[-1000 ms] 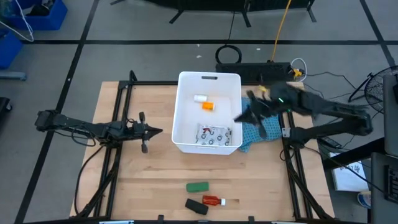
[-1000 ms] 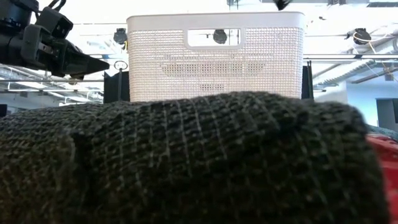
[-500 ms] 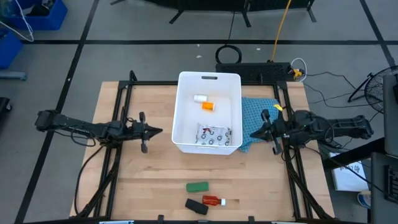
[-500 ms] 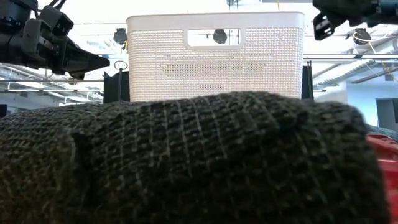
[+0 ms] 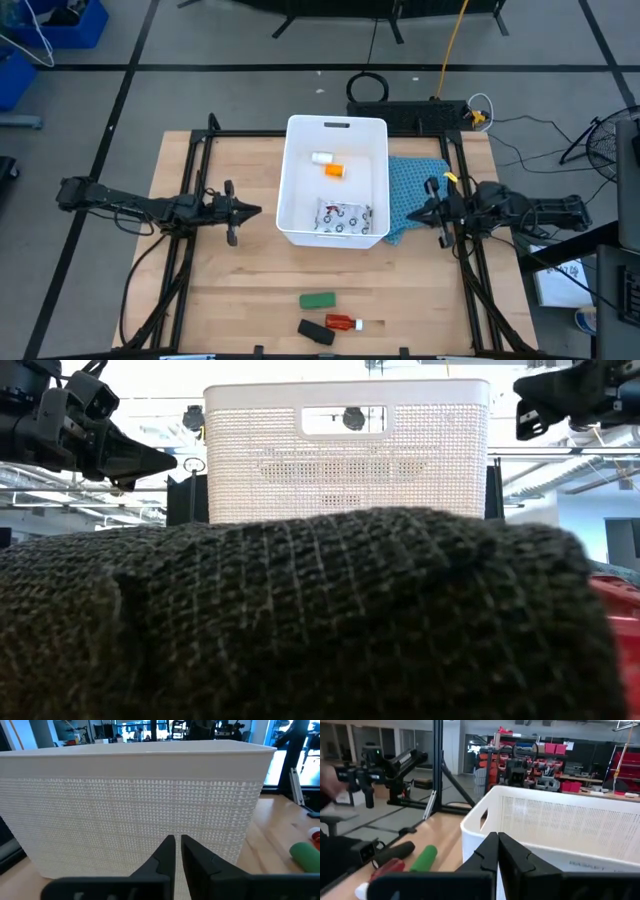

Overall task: Pick & place medical supplies in basket/bin
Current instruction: Put the green bandage into the white bin

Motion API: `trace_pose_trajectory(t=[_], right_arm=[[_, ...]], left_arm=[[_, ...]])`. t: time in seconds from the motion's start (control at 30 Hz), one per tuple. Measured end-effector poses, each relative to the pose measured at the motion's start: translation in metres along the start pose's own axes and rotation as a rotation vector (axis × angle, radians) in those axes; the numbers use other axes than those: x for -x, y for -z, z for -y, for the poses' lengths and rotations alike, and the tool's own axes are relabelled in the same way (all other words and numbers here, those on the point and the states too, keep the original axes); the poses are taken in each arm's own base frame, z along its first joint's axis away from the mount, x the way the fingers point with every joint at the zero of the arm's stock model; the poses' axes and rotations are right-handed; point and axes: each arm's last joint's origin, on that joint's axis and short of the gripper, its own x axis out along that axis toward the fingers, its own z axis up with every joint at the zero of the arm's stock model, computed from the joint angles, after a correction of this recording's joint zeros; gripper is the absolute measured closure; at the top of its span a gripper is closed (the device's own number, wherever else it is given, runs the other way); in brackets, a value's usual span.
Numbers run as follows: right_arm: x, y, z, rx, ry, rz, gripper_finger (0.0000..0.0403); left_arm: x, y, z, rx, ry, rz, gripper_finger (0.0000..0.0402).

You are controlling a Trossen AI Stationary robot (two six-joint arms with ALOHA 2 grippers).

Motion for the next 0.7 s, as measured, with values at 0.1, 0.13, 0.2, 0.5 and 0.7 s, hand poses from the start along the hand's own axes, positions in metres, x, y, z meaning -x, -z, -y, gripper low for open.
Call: trace_pose_trajectory(t=[0.1, 0.13, 0.2, 0.5, 0.7], right_arm=[[-0.0008, 0.0018, -0.0001, 0.018, -0.001, 0.04, 0.0403], [-0.001, 0.002, -0.0001, 0.02, -0.001, 0.053, 0.0403], [-0.0015, 0.0027, 0.0, 0.018, 0.002, 0.079, 0.0403], [-0.0021, 0.0045, 0.0, 0.041, 0.007, 0.142, 0.0403], [-0.0036, 0.0101, -0.0002, 0.014, 0.002, 0.085, 0.0403]], left_arm=[[0.0, 0.0, 0.0, 0.004, 0.0, 0.0, 0.0358], [0.0, 0.0, 0.0, 0.006, 0.0, 0.0, 0.0357], [0.0, 0.0, 0.0, 0.004, 0.0, 0.0, 0.0356], [0.0, 0.0, 0.0, 0.004, 0.0, 0.0, 0.0355], [0.0, 0.0, 0.0, 0.005, 0.0, 0.0, 0.0355]])
